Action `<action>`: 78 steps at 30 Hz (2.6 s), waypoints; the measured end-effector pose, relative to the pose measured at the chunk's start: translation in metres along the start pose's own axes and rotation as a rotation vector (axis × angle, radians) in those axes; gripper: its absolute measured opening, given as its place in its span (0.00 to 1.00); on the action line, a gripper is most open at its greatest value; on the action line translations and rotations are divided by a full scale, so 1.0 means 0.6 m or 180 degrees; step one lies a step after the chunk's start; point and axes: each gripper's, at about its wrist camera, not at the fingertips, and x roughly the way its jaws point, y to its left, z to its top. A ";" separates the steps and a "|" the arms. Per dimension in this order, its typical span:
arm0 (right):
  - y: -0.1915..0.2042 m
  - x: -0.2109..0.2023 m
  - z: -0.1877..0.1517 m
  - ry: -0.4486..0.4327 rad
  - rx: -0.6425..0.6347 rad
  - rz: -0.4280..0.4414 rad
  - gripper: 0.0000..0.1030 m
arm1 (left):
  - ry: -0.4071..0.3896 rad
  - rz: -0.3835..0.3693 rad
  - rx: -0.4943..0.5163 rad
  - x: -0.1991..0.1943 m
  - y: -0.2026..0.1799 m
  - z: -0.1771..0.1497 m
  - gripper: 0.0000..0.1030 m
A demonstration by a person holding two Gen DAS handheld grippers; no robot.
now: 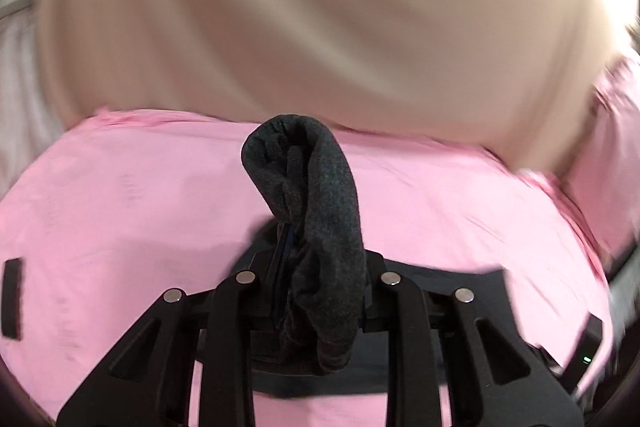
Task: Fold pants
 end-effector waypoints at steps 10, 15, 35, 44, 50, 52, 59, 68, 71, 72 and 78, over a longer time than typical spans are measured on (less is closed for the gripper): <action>-0.050 -0.045 0.019 -0.0092 0.0085 -0.0114 0.81 | 0.0487 -0.0153 0.0110 0.071 -0.079 -0.089 0.76; -0.030 0.001 0.052 0.0179 0.0368 0.0610 0.82 | -0.0134 0.0353 -0.0013 -0.015 0.005 -0.076 0.89; -0.009 0.012 0.124 0.0344 0.0104 0.0281 0.17 | 0.0384 0.0331 0.0007 0.031 0.107 -0.162 0.92; -0.107 0.070 0.066 0.0657 0.0586 0.0252 0.24 | 0.0669 0.0035 0.0396 0.091 0.008 -0.197 0.92; -0.127 0.043 0.080 0.0617 0.0705 0.0654 0.19 | 0.0671 -0.0099 0.0340 0.096 -0.011 -0.168 0.92; -0.137 0.000 0.091 0.0509 0.0631 0.0778 0.18 | 0.0682 -0.0149 0.0321 0.095 -0.010 -0.159 0.92; -0.185 0.006 0.053 0.0734 0.0629 0.0236 0.40 | 0.0925 -0.0161 0.0079 0.140 0.026 -0.149 0.95; -0.190 -0.003 0.029 0.0562 0.0616 0.0190 0.67 | 0.1283 -0.0435 -0.0656 0.232 0.066 -0.153 0.94; -0.180 0.001 0.044 0.0624 0.0694 0.0363 0.32 | 0.1265 -0.0449 -0.0416 0.240 0.040 -0.147 0.33; -0.169 -0.014 0.059 0.0559 0.0646 0.0466 0.28 | 0.1273 -0.0412 -0.0461 0.238 0.041 -0.141 0.17; -0.165 -0.094 0.061 0.0514 0.0634 0.1095 0.24 | 0.1023 -0.0639 -0.0569 0.114 0.089 -0.112 0.15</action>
